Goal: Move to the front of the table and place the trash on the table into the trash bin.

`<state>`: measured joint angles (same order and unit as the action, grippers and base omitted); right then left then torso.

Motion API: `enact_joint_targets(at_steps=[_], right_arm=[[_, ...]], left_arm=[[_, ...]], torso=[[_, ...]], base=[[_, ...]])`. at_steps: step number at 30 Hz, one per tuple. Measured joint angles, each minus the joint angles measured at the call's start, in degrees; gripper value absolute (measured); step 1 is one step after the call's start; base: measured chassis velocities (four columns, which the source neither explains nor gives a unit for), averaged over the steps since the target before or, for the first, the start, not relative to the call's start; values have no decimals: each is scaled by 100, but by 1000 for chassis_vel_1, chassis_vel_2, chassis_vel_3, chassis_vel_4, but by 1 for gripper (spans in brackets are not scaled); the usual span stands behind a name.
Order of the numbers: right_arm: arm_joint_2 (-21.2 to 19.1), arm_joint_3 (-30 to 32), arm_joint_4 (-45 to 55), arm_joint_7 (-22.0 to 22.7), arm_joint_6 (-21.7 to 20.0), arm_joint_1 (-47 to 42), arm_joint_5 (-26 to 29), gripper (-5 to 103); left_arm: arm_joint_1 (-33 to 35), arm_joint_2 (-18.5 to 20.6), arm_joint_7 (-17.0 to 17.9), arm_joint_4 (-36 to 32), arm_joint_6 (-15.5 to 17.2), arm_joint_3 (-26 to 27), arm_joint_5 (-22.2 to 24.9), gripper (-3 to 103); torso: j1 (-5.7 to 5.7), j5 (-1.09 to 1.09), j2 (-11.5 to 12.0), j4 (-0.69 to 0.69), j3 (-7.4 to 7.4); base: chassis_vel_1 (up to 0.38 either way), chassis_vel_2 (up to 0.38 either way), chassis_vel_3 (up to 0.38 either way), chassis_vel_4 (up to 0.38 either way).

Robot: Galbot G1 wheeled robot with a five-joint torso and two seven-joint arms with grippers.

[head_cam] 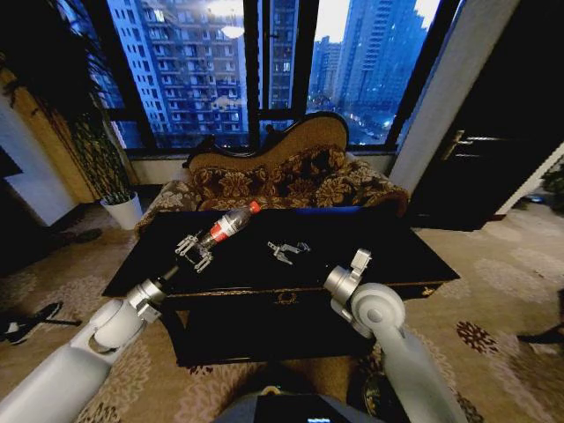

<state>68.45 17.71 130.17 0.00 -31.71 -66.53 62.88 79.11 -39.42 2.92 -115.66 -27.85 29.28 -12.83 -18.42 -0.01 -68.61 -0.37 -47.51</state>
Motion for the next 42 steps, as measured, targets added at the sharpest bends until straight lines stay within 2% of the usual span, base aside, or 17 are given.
enact_joint_targets(at_steps=[9,12,17,24,42], right_arm=[[-103,-15,270,0,-9,-42,53,100],[-163,-34,342,0,-17,-80,74,100],[-167,-154,325,0,-27,-88,74,100],[-132,-237,204,0,-25,33,71,100],[-183,-417,108,19,12,188,154,100]], left_arm=[[-416,-53,31,212,11,-341,-131,40],[-516,-20,60,55,129,-526,-45,40],[-633,156,39,-343,501,-934,274,40],[-768,340,19,-519,638,-1289,278,40],[-1170,884,46,-583,612,-2012,220,39]], torso=[[0,0,0,-1,0],[0,0,0,-2,0],[0,1,0,-1,0],[0,0,0,0,0],[0,0,0,-1,0]], base=[[0,0,0,0],[0,0,0,0],[0,0,0,0],[0,0,0,0],[0,0,0,0]])
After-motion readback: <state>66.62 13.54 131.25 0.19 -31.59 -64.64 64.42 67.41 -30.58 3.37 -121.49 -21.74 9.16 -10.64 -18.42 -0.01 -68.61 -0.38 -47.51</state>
